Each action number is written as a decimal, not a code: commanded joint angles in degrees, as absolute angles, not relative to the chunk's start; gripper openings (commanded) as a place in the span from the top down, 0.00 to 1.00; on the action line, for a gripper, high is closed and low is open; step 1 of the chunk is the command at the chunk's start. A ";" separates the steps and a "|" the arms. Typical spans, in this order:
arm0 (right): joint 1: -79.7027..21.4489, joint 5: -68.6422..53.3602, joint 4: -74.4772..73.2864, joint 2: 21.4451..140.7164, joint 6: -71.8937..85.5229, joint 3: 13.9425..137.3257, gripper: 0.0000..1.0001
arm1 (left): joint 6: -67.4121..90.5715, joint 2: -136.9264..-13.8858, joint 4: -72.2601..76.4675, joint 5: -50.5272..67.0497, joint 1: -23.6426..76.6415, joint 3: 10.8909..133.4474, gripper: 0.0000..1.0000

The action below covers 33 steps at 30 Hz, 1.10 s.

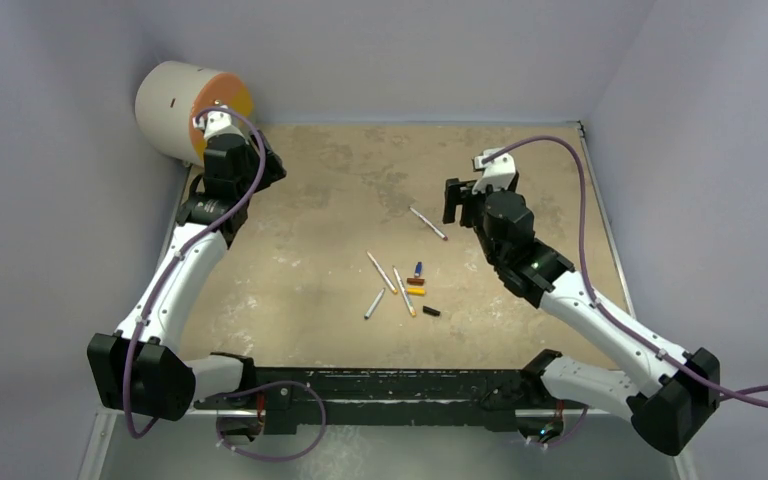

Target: Insert the pens into the pen caps

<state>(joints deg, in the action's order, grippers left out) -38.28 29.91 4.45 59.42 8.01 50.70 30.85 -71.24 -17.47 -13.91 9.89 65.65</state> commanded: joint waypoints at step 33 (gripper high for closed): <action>-22.22 2.72 26.28 105.92 1.21 66.87 0.37 | 28.81 -72.91 -13.34 -9.11 9.93 63.58 0.46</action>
<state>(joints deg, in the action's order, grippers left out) -22.70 6.28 23.22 102.52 5.82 61.80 29.10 -72.53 -16.34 -10.63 9.89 63.83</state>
